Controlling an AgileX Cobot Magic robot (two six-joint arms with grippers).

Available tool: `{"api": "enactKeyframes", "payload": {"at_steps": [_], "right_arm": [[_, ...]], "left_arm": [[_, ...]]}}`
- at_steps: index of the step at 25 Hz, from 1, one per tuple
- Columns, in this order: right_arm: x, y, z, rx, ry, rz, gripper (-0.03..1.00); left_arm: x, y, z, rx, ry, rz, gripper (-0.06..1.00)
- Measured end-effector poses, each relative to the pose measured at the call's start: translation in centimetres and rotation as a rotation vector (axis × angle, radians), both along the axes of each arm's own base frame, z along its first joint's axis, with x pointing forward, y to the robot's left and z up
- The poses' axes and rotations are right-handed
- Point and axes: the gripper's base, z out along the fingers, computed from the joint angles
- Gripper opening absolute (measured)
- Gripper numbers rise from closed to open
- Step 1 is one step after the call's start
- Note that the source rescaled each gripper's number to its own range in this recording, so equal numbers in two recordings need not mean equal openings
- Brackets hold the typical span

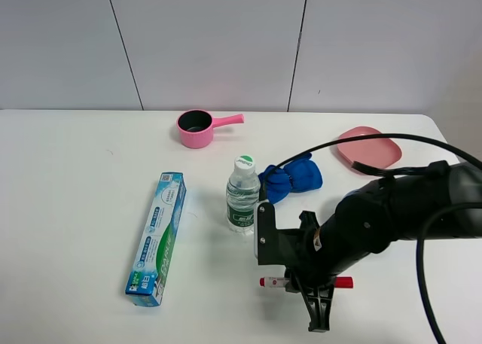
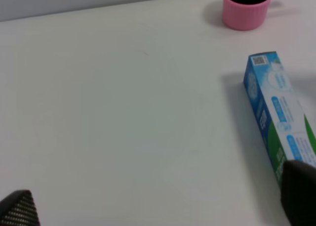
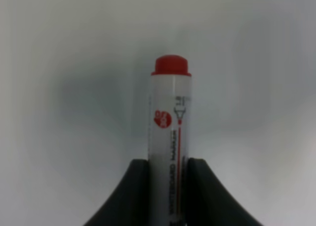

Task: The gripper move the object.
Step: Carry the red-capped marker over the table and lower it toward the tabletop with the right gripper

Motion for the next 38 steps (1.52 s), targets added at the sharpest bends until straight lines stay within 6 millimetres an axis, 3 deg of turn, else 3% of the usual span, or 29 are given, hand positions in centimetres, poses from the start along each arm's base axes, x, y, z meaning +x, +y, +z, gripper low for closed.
{"api": "enactKeyframes", "payload": {"at_steps": [15,19,23,38], "right_arm": [[3.3,-2.1,0.3,0.063,-0.091,-0.17,0.0],[3.7,-2.0,-0.6,0.061,-0.107,-0.18,0.0],[3.9,-1.9,-1.3,0.052,-0.103,-0.185,0.0],[3.4,-2.2,-1.0,0.057,-0.042,-0.269,0.01]], "left_arm": [[0.0,0.0,0.0,0.0,0.0,0.0,1.0],[0.0,0.0,0.0,0.0,0.0,0.0,1.0],[0.0,0.0,0.0,0.0,0.0,0.0,1.0],[0.0,0.0,0.0,0.0,0.0,0.0,1.0]]}}
